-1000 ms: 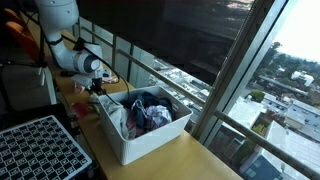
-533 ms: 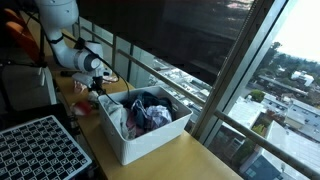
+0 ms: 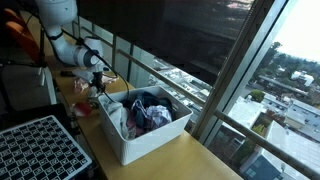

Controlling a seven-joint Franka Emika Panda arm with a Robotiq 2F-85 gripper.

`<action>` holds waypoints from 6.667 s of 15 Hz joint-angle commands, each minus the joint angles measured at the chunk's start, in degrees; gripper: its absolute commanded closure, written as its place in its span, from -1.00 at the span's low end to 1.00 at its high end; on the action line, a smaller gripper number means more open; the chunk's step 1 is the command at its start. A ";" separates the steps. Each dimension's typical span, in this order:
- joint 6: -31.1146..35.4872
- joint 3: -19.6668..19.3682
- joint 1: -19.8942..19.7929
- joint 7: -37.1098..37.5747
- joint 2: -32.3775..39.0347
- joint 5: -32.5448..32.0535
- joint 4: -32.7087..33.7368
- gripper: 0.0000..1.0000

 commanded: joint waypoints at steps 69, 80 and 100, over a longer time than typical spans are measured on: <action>-6.28 0.03 2.54 24.55 -20.51 -24.19 -12.67 0.89; -12.83 -3.90 -16.11 28.19 -40.87 -39.78 -14.17 0.90; -0.65 3.62 -18.00 28.61 -38.33 -34.23 -20.63 -1.00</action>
